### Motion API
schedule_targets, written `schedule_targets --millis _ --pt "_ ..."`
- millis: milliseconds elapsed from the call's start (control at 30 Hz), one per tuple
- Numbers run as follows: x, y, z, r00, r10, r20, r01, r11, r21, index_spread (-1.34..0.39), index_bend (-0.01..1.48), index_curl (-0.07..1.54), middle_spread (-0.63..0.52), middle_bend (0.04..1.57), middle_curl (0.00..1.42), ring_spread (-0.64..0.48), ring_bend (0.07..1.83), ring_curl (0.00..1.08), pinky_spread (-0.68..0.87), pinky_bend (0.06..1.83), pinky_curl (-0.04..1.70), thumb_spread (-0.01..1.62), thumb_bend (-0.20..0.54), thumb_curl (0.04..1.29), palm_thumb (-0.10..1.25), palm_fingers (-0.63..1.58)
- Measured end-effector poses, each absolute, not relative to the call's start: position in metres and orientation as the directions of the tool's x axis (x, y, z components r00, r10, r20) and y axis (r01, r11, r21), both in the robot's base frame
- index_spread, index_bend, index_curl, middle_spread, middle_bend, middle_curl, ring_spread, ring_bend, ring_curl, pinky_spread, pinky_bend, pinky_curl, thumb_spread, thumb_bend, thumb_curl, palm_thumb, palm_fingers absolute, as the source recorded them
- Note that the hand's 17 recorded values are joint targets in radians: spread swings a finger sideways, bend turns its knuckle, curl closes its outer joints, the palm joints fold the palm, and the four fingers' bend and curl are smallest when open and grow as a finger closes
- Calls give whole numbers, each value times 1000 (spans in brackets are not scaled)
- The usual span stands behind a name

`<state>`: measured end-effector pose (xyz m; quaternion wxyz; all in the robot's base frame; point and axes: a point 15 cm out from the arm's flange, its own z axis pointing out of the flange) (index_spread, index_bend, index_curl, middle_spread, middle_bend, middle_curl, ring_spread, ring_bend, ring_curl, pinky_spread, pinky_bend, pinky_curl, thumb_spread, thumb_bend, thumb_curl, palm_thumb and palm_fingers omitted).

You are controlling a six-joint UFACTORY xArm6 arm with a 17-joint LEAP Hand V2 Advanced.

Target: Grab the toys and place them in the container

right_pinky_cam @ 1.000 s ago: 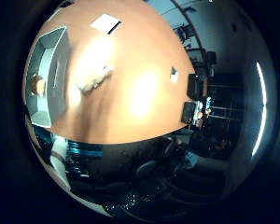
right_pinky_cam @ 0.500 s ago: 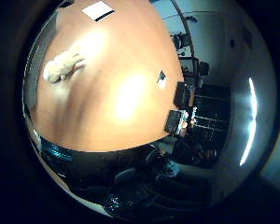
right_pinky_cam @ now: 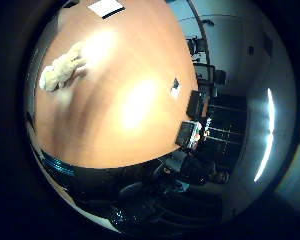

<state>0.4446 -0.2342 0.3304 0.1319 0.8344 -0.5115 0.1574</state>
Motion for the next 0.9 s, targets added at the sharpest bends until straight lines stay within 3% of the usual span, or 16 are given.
schedule_targets --millis 267,900 --pt "479 -242 305 471 -759 449 -861 -506 49 -430 154 262 -34 198 337 162 232 270 361 271 325 958 -21 338 822 118" --pt "488 -245 194 594 -706 387 -798 -579 168 -468 156 259 -66 206 347 139 247 270 343 283 323 942 -24 360 873 159"
